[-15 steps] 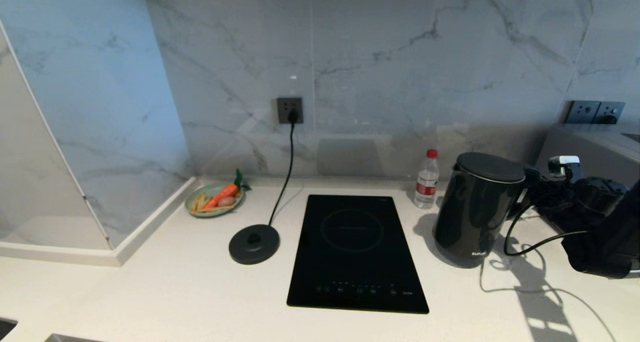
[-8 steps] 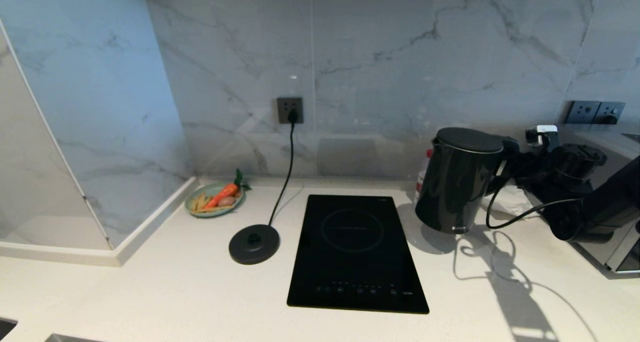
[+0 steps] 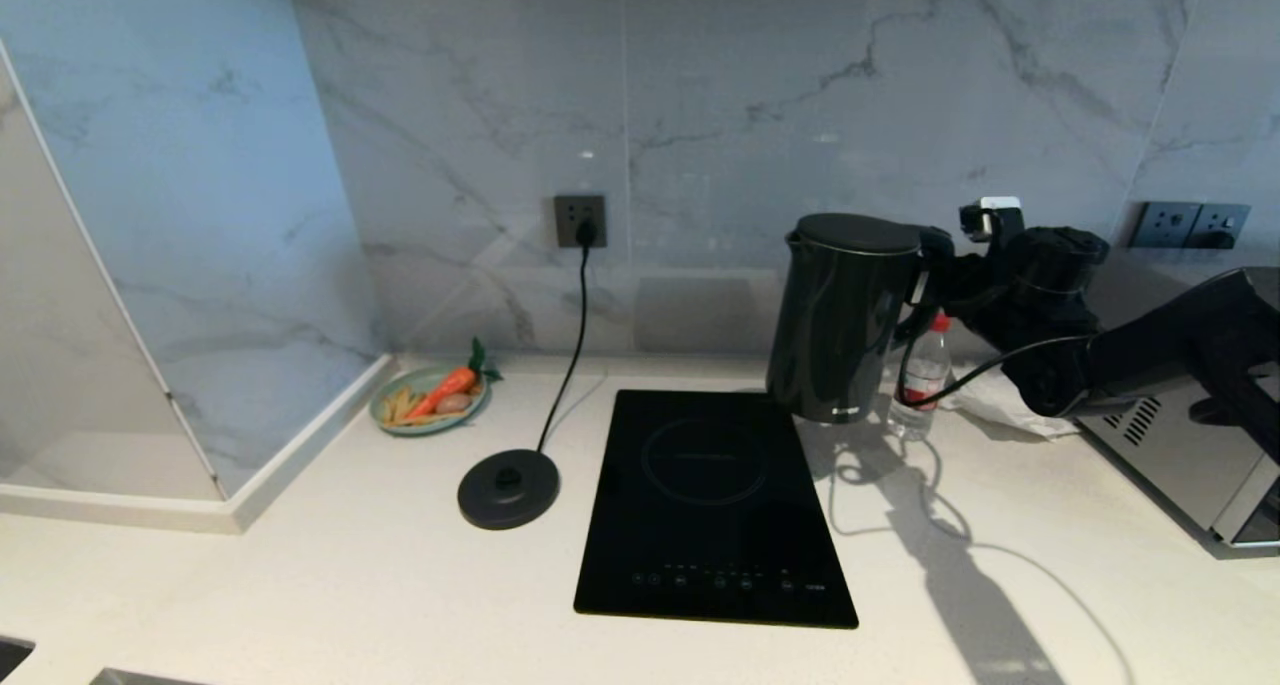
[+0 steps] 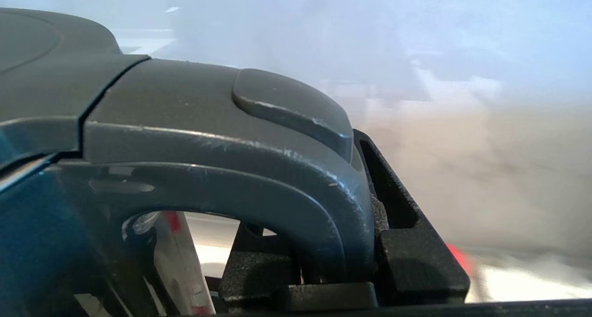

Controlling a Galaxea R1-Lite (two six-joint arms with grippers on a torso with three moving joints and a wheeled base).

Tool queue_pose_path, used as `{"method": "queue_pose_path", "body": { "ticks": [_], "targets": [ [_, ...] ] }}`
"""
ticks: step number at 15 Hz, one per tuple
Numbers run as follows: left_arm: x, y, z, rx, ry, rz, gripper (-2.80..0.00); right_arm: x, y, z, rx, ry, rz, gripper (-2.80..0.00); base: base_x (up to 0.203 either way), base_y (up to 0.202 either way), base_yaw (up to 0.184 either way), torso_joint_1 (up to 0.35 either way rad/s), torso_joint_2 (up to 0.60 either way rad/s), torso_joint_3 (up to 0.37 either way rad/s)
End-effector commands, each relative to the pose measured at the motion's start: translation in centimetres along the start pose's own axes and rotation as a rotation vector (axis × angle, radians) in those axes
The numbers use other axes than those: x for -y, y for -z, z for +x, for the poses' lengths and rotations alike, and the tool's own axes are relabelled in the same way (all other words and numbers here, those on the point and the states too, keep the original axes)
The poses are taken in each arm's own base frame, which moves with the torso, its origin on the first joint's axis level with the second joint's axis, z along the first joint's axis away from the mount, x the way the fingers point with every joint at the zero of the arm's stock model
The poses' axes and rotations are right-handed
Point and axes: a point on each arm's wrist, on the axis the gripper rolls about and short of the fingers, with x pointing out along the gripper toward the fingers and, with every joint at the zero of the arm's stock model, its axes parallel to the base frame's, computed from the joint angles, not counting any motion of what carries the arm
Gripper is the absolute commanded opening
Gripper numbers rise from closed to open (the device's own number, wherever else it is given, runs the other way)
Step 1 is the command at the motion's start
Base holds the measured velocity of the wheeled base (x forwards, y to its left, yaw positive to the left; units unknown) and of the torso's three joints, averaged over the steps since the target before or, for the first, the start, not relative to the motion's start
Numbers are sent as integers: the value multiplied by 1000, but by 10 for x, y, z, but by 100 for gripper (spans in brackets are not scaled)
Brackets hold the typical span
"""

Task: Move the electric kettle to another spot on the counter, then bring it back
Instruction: Place it on the power base

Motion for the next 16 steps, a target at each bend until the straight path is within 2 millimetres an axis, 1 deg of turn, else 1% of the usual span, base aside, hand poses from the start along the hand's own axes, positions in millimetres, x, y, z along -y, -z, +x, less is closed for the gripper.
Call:
{"method": "queue_pose_path", "body": {
  "ticks": [1, 5, 8, 9, 10, 11, 13, 16],
  "targets": [
    [0, 0, 0, -1, -1, 1, -280, -25, -5, 15, 21, -26, 5, -280, 0, 0, 0, 0, 0, 0],
    [0, 0, 0, 0, -1, 0, -280, -63, -8, 37, 14, -51, 17, -280, 0, 0, 0, 0, 0, 0],
    [0, 0, 0, 1, -1, 2, -280, -84, -13, 55, 19, -62, 22, -280, 0, 0, 0, 0, 0, 0],
    [0, 0, 0, 0, -1, 0, -280, -93, -8, 59, -18, -76, 22, -280, 0, 0, 0, 0, 0, 0],
    [0, 0, 0, 1, 0, 0, -280, -109, -2, 58, -43, -104, 24, -280, 0, 0, 0, 0, 0, 0],
    [0, 0, 0, 0, 0, 0, -280, -122, 3, 57, -52, -119, 27, -280, 0, 0, 0, 0, 0, 0],
    [0, 0, 0, -2, -1, 0, -280, -132, -1, 56, -37, -108, 30, -280, 0, 0, 0, 0, 0, 0],
    [0, 0, 0, -1, -1, 0, -280, -140, -17, 51, -15, -114, 34, -280, 0, 0, 0, 0, 0, 0]
  ]
}}
